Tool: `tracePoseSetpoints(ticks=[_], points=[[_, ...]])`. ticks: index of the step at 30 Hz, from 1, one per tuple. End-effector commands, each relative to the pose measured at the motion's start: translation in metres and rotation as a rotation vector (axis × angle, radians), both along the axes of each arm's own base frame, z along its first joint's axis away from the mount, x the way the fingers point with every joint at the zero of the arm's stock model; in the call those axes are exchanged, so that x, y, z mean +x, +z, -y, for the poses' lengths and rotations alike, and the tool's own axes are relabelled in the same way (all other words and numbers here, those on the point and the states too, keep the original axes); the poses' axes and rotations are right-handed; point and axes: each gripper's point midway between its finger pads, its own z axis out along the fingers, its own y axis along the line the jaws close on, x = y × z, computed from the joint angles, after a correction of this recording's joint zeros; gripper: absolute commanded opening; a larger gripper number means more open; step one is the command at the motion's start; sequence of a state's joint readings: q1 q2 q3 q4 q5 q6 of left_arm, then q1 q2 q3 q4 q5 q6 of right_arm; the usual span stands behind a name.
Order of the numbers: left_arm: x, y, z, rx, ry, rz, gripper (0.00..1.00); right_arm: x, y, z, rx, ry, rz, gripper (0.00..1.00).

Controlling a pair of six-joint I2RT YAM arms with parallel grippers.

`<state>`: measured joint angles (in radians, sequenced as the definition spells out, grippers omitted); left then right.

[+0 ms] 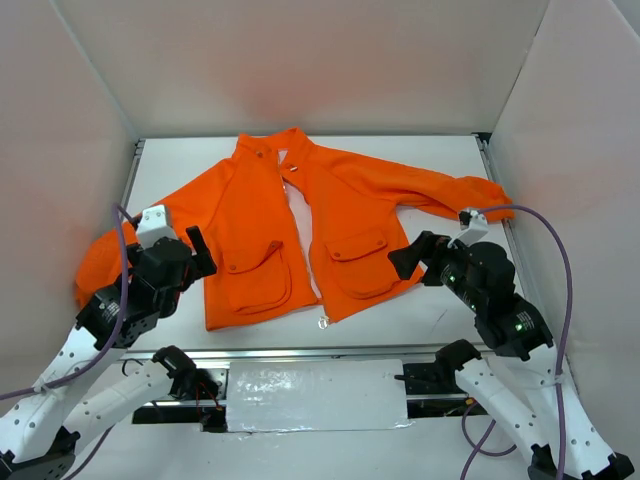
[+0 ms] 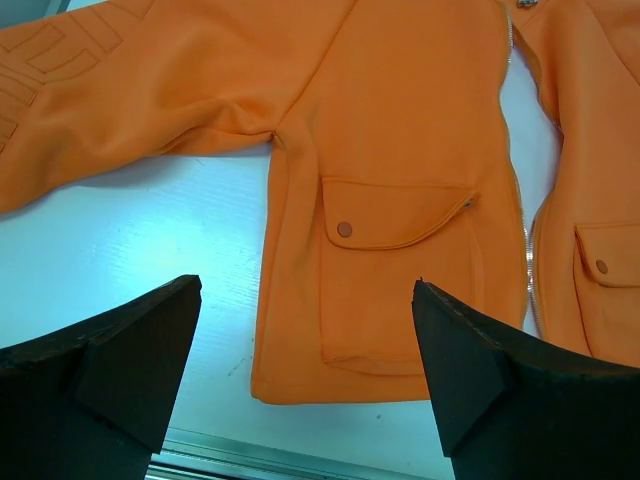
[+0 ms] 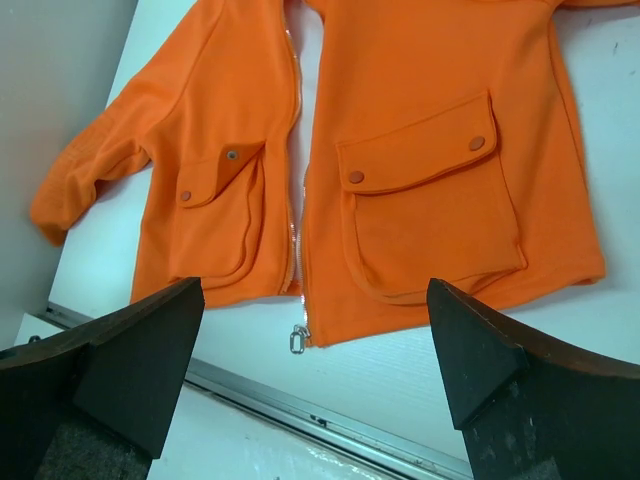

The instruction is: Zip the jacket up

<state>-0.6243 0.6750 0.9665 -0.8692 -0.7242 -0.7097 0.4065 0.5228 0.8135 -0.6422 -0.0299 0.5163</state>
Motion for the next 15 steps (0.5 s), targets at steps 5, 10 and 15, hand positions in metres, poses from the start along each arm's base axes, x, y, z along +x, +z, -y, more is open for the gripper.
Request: tracePoseSetpoints(ticks=[5,10,15], points=[[0.005,0.007,0.002,-0.003,-0.001,0.016,0.99,-0.002,0.023,-0.002,0.035,0.009,0.077,1.00],[0.005,0.006,0.000,0.001,0.011,0.012,0.99,-0.012,0.039,-0.053,0.180,0.291,0.156,1.00],[0.004,0.005,-0.001,0.000,0.023,0.010,0.99,0.026,0.020,-0.096,0.230,0.406,0.020,0.96]])
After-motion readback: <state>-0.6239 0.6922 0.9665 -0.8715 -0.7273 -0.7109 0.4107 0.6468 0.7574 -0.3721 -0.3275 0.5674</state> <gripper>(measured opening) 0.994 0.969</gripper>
